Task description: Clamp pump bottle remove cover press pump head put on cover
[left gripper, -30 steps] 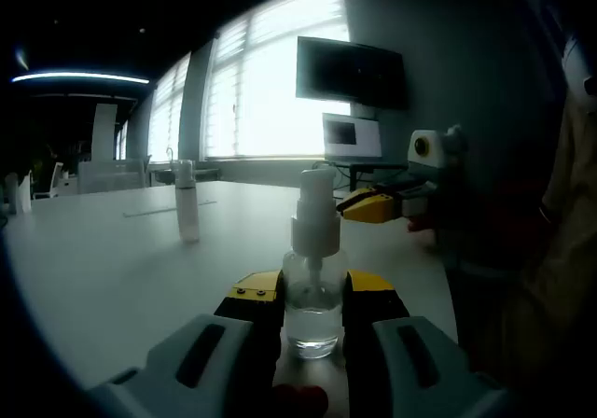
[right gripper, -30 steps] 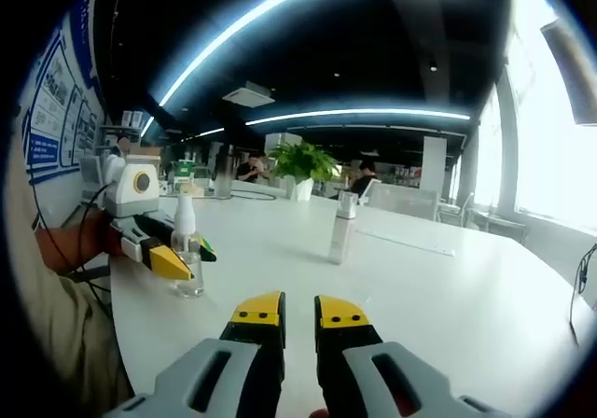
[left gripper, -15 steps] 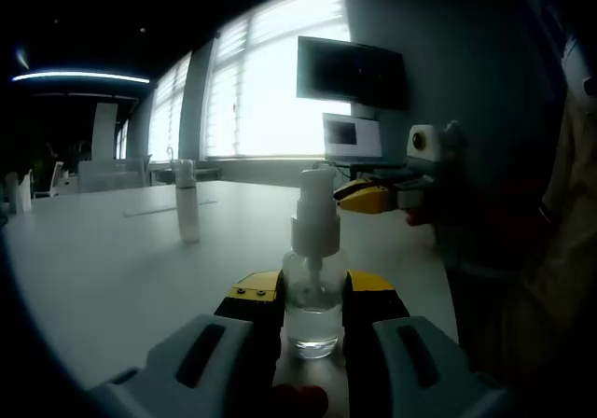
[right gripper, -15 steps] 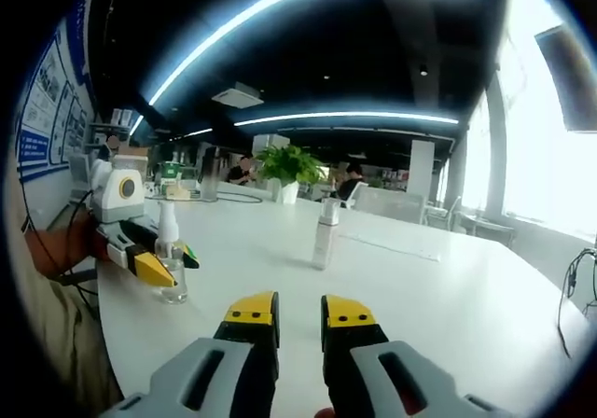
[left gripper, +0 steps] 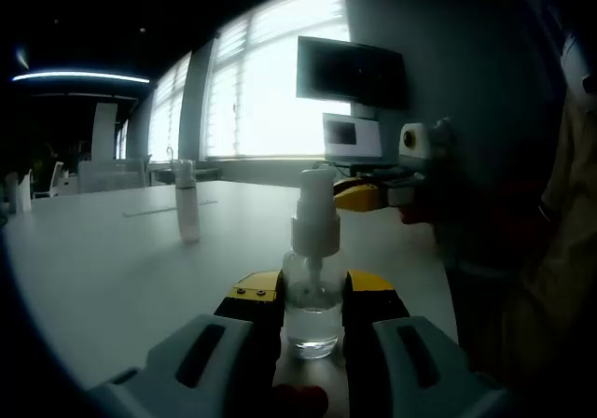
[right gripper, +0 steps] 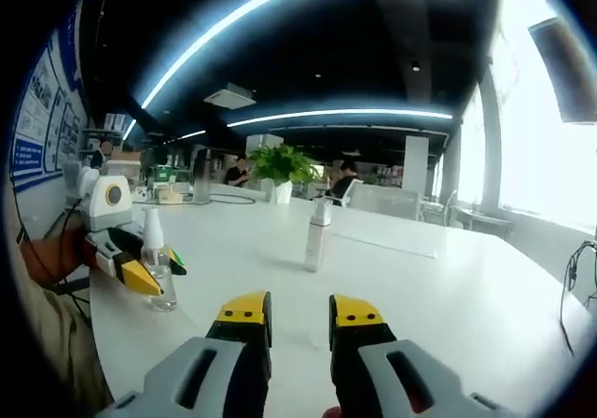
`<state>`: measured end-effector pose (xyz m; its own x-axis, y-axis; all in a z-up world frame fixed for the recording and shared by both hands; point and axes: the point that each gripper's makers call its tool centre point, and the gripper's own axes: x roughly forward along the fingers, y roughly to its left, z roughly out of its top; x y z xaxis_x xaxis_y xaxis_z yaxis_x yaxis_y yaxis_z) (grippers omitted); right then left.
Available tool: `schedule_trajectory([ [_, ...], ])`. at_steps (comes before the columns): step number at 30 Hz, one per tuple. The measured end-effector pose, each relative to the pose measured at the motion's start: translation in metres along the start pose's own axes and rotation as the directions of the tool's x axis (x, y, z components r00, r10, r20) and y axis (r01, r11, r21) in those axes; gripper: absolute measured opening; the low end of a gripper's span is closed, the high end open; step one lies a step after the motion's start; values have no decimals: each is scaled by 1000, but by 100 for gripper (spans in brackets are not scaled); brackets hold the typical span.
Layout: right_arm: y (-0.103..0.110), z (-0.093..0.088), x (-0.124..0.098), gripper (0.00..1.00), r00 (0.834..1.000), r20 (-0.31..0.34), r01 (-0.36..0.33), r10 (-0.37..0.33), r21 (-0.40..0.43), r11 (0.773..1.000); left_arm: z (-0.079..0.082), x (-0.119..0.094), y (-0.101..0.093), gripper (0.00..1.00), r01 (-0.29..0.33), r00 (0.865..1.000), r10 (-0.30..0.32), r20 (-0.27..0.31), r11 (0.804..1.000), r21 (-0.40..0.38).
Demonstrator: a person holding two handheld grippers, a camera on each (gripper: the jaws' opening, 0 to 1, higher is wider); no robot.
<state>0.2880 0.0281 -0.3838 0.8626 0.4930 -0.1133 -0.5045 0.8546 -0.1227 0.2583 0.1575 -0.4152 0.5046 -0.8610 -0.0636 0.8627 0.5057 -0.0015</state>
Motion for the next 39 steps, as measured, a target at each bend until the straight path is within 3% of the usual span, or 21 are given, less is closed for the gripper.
schedule_trajectory([
  [19, -17, -19, 26, 26, 997, -71, 34, -34, 1, 999, 0, 0, -1, 15, 1, 1000, -1, 0, 1000, 3],
  [39, -26, -39, 43, 27, 990, -133, 48, -38, 68, 997, 0, 0, -1, 15, 0, 1000, 0, 0, 1000, 2],
])
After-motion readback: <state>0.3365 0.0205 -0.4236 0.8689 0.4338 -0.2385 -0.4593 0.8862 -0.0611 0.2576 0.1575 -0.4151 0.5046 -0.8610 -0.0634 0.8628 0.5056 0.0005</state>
